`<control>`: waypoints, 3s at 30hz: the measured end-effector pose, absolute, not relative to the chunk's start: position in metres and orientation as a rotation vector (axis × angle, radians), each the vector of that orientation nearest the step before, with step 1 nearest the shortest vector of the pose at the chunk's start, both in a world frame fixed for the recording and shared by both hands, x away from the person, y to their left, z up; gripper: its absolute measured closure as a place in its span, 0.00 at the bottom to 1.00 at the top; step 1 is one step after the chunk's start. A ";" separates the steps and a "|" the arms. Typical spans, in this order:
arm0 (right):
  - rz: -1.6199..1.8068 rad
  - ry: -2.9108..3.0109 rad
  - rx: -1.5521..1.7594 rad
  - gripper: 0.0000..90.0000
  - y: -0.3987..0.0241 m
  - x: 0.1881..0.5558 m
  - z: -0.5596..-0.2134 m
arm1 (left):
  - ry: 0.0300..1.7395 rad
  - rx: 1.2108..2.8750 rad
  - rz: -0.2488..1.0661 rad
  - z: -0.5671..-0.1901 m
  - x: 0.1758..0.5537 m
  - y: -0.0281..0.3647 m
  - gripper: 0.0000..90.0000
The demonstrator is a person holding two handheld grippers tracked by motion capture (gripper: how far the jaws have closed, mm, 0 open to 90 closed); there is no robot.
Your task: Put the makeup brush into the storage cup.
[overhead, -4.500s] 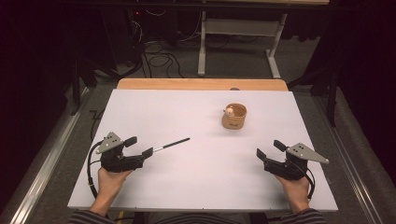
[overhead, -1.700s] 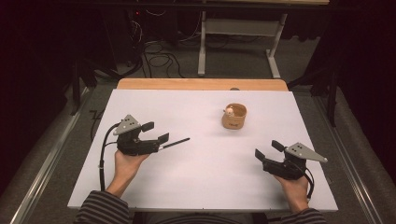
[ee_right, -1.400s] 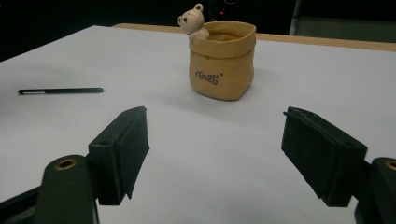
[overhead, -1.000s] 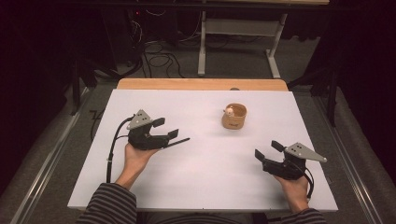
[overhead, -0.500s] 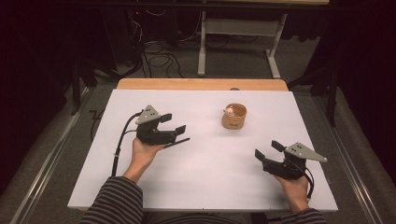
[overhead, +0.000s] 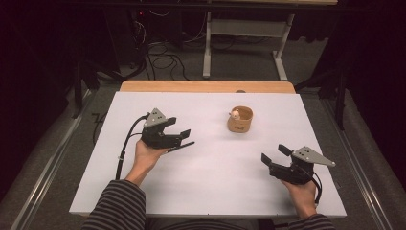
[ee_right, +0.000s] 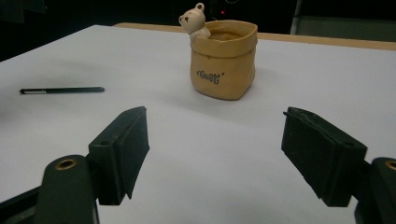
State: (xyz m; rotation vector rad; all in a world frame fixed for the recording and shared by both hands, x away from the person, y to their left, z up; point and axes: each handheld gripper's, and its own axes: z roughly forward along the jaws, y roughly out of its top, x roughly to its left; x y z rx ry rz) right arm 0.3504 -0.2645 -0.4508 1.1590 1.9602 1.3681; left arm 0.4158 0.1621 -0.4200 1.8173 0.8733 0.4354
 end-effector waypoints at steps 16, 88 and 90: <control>1.371 1.961 1.161 0.27 -0.265 0.350 -0.451 | 0.868 1.981 0.455 -0.411 0.419 0.154 0.34; 1.340 1.958 1.190 0.29 -0.265 0.350 -0.451 | 1.073 2.641 0.185 -0.417 0.468 0.137 0.37; 1.332 1.963 1.189 0.30 -0.265 0.351 -0.451 | 1.078 2.648 0.174 -0.419 0.469 0.136 0.38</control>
